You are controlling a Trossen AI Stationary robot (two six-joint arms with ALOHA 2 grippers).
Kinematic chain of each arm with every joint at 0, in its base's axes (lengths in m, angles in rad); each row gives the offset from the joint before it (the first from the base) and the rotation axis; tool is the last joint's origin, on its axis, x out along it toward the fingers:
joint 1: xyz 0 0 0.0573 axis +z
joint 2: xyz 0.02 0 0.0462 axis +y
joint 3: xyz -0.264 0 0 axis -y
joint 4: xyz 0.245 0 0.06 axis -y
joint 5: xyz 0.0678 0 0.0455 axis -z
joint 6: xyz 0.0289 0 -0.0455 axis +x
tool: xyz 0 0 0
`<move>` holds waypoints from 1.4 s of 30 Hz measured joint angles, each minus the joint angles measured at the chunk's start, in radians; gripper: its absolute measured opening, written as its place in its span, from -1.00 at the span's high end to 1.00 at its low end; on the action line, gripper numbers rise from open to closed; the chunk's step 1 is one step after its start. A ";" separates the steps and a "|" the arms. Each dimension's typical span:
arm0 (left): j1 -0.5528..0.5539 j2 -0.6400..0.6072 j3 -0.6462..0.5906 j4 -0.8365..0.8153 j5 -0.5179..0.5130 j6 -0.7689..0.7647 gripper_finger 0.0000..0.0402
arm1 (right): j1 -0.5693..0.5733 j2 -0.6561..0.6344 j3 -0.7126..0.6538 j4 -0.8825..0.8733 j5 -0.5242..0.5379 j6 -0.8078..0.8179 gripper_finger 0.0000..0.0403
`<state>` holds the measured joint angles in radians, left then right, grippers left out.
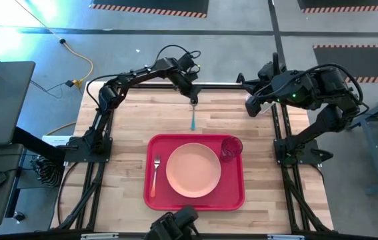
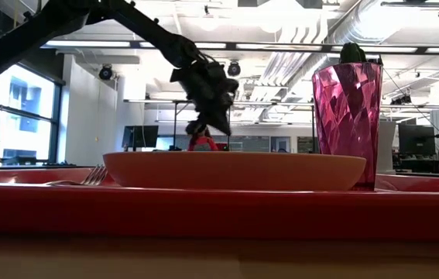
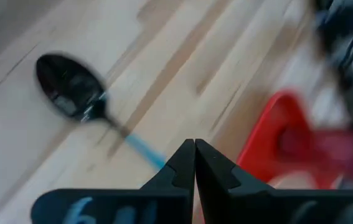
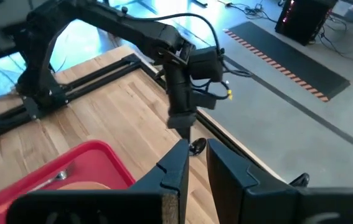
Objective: Pick and place plate/cup/fork/spoon on tray
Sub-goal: Put the blue spoon to the right of the orange fork on the red tray
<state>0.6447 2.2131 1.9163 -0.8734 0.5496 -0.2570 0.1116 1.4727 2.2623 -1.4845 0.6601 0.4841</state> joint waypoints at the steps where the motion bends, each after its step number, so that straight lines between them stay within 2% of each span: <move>1: 0.003 0.000 0.000 -0.037 -0.004 0.066 1.00 | 0.000 0.000 0.000 0.000 0.010 0.015 0.76; 4: 0.003 0.000 0.000 -0.112 -0.012 0.254 1.00 | 0.000 0.000 0.000 0.000 0.049 0.060 0.76; 6: -0.001 0.000 0.000 -0.141 -0.053 0.364 1.00 | 0.000 0.000 0.000 0.000 0.078 0.088 0.76; 11: -0.021 0.000 0.008 -0.225 -0.232 0.582 1.00 | 0.000 0.000 0.000 0.000 0.143 0.138 0.76; 15: -0.026 0.000 0.072 -0.321 -0.356 0.713 1.00 | 0.000 0.000 0.000 0.000 0.168 0.145 0.76; 23: -0.024 0.000 0.258 -0.327 -0.538 0.733 1.00 | 0.000 0.016 0.000 0.000 0.171 0.143 0.76; 31: -0.023 0.000 0.432 -0.225 -0.543 0.688 1.00 | -0.015 0.042 0.000 0.000 0.174 0.137 0.76; 34: -0.022 -0.008 0.434 -0.172 -0.547 0.692 1.00 | -0.040 0.042 0.000 -0.001 0.166 0.144 0.76; 42: -0.003 0.004 0.439 -0.164 -0.525 0.666 1.00 | -0.105 0.042 0.000 -0.001 0.141 0.146 0.76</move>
<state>0.6412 2.2174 2.3550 -1.0374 0.0249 0.4087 0.0066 1.5146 2.2627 -1.4853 0.8010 0.6297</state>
